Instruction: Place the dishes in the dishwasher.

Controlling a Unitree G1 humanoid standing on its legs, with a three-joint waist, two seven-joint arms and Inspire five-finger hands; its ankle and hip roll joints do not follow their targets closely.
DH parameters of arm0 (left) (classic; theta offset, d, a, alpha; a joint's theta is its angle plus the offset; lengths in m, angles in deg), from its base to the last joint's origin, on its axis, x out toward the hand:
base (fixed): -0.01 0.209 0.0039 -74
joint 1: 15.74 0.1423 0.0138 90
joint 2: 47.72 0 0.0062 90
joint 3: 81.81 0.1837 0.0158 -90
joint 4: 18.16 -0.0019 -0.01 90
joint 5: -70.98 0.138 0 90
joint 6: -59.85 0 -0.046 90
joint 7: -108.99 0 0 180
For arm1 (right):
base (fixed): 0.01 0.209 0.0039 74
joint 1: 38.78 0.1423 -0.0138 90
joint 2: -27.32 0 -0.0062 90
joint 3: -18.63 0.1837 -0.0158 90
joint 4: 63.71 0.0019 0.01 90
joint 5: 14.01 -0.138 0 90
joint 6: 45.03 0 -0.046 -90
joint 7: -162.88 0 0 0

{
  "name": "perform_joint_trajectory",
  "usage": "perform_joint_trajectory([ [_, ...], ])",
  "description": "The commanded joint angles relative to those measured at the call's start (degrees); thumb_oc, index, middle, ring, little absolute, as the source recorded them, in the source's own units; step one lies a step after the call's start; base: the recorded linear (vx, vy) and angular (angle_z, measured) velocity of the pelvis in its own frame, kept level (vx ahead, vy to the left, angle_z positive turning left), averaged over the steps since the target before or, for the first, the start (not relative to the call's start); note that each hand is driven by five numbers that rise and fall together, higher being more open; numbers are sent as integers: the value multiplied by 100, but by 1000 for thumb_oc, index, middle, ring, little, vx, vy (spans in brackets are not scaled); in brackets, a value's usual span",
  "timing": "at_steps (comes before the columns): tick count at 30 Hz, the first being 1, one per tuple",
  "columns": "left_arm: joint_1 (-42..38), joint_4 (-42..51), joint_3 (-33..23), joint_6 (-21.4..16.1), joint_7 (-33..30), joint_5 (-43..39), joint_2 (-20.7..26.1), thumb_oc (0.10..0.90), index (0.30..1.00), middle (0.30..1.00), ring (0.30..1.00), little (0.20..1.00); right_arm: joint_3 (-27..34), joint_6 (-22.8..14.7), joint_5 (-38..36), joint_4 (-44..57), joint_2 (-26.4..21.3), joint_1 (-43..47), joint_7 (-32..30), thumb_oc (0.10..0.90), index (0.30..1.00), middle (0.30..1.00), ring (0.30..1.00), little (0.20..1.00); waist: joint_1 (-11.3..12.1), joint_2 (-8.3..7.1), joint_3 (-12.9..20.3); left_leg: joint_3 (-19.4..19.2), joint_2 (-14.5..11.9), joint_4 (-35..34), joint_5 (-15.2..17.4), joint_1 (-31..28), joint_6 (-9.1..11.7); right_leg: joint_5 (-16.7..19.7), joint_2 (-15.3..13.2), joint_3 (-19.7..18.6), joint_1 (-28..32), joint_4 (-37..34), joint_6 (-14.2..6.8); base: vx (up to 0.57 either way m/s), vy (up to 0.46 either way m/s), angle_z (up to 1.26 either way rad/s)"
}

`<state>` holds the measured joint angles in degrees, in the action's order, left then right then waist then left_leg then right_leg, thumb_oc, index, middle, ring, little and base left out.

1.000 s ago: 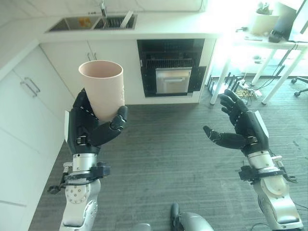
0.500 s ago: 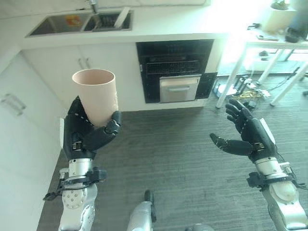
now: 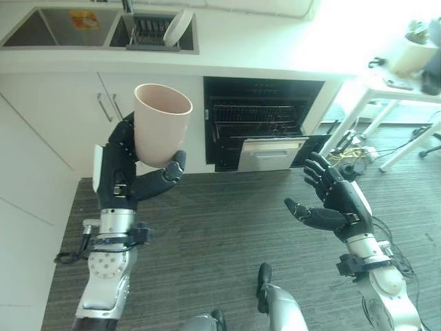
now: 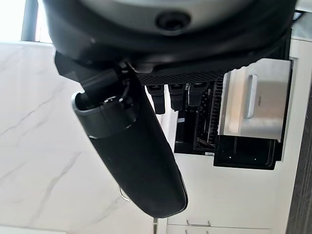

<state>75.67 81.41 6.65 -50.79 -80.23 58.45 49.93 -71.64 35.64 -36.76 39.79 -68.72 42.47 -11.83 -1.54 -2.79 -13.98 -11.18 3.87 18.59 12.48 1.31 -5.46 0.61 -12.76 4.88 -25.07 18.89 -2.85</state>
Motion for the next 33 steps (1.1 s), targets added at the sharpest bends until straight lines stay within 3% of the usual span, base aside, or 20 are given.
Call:
perform_joint_trajectory([
  [1, -464, 1062, -288, -527, -172, 254, 550, 400, 300, 300, 300, 300, 188, -473, -333, 759, -157, 700, 89, 800, 900, 900, 900, 900, 71, -97, 167, 799, -1129, -140, 226, 66, 730, -289, -239, 85, 1300, -170, -850, 297, -523, 2],
  [3, -466, 1098, -246, -482, -241, 292, 553, 400, 300, 300, 300, 300, 162, -419, -332, 753, -206, 768, 55, 800, 900, 900, 900, 900, 107, -113, 224, 752, -1272, -140, 186, 31, 802, -422, -207, 248, 1379, -170, -848, 268, -511, 7],
  [4, -453, 1160, -228, -388, -325, 119, 515, 400, 300, 300, 300, 300, 152, -223, -504, 743, -405, 972, -58, 800, 900, 900, 900, 900, 66, -112, 390, 633, -1599, -140, 162, -216, 1024, -632, 32, 310, 1442, -170, -663, 326, -577, 22],
  [5, -440, 1173, -226, -376, -317, 96, 502, 400, 300, 300, 300, 300, 150, -204, -542, 746, -415, 985, -51, 800, 900, 900, 900, 900, 65, -109, 415, 615, -1625, -140, 125, -239, 1040, -652, 72, 316, 1457, -170, -629, 542, -921, 15],
  [6, -333, 1233, -225, -397, -212, 38, 476, 400, 300, 300, 300, 300, 182, -175, -505, 738, -481, 950, -3, 800, 900, 900, 900, 900, 74, -89, 488, 532, -1705, -140, -520, -282, 1102, -803, 313, 274, 1606, -170, -432, 300, -480, -5],
  [8, -262, 1256, -222, -442, -153, 14, 459, 400, 300, 300, 300, 300, 217, -174, -509, 739, -541, 902, 41, 800, 900, 900, 900, 900, 84, -124, 504, 477, -1733, -140, -899, -341, 1121, -883, 375, 282, 1702, -170, -308, 315, -501, -45],
  [9, -112, 1257, -274, -537, -23, -74, 408, 400, 300, 300, 300, 300, 280, -201, -504, 739, -576, 761, 116, 800, 900, 900, 900, 900, 64, -174, 481, 159, -1716, 130, -1180, -315, 1090, -996, 364, 352, 1853, -170, -137, 339, -498, -66],
  [10, -87, 1203, -228, -617, 39, -84, 368, 400, 300, 300, 300, 300, 329, -235, -497, 744, -589, 669, 86, 800, 900, 900, 900, 900, 69, -170, 448, 159, -1509, 422, -994, -88, 1012, -1044, 344, 461, 1931, -170, -108, 404, -366, -26],
  [11, 66, 1221, -234, -683, 12, -40, 328, 400, 300, 300, 300, 300, 337, -207, -565, 760, -579, 597, 124, 800, 900, 900, 900, 900, 99, -98, 437, 232, -1004, 57, -727, -70, 876, -1076, 386, 440, 1974, -170, -168, 259, -75, -3],
  [12, 109, 1224, -254, -704, 19, -47, 323, 400, 300, 300, 300, 300, 344, -200, -575, 759, -562, 579, 150, 800, 900, 900, 900, 900, 102, -67, 432, 220, -915, -140, -702, -95, 863, -1089, 421, 425, 1988, -170, -184, 218, 36, 12],
  [13, 150, 1224, -272, -724, 24, -55, 319, 400, 300, 300, 300, 300, 345, -186, -571, 759, -541, 558, 171, 800, 900, 900, 900, 900, 99, 0, 406, 208, -889, -140, -572, -6, 851, -1107, 485, 425, 2022, -170, -204, 153, 89, -5],
  [14, 144, 1182, -235, -764, 39, -67, 304, 400, 300, 300, 300, 300, 298, -212, -430, 742, -471, 531, 140, 800, 900, 900, 900, 900, 63, 170, 366, 91, -942, -140, -339, 359, 875, -1162, 638, 468, 2093, -170, -228, 171, 102, -3],
  [17, -3, 1125, -70, -758, -13, 3, 289, 400, 300, 300, 300, 300, 226, -345, -318, 760, -444, 448, 34, 800, 900, 900, 900, 900, 101, 337, 337, 168, -1023, -140, -542, 1047, 997, -1348, 831, 578, 2289, -170, -209, 199, 96, 21],
  [20, -137, 1014, 14, -823, -111, 107, 250, 400, 300, 300, 300, 300, 196, -452, -342, 611, -544, 609, 2, 800, 900, 900, 900, 900, 163, 303, 374, 291, -912, -140, -509, 1146, 898, -1491, 857, 528, 2444, -170, -188, 202, 196, -19],
  [23, -249, 990, -47, -891, -79, 28, 339, 400, 300, 300, 300, 300, 311, -498, -392, 818, -489, 413, 166, 800, 900, 900, 900, 900, 200, 198, 496, 408, -784, -140, -280, 928, 706, -1445, 653, 648, 2597, -170, -370, 294, 303, -67],
  [28, -504, 1010, -48, -709, 73, -21, 354, 400, 300, 300, 300, 300, 142, -473, -152, 862, -294, 663, -31, 800, 900, 900, 900, 900, 327, 109, 517, 540, -652, -140, -148, 766, 537, -1343, 533, 857, 2787, -170, -488, 235, 194, -8],
  [31, -470, 1075, -65, -652, 129, -76, 368, 400, 300, 300, 300, 300, 80, -279, -28, 919, -243, 688, -89, 800, 900, 900, 900, 900, 359, 92, 524, 541, -614, -140, -113, 738, 427, -969, 615, 940, 2979, -170, -604, 186, 151, 3],
  [33, -443, 1052, -45, -690, 146, -77, 384, 400, 300, 300, 300, 300, 63, -138, -52, 936, -295, 608, 5, 800, 900, 900, 900, 900, 269, 115, 496, 650, -604, -140, -83, 682, 371, -628, 727, 748, 2897, -26, -659, 159, 118, 14],
])
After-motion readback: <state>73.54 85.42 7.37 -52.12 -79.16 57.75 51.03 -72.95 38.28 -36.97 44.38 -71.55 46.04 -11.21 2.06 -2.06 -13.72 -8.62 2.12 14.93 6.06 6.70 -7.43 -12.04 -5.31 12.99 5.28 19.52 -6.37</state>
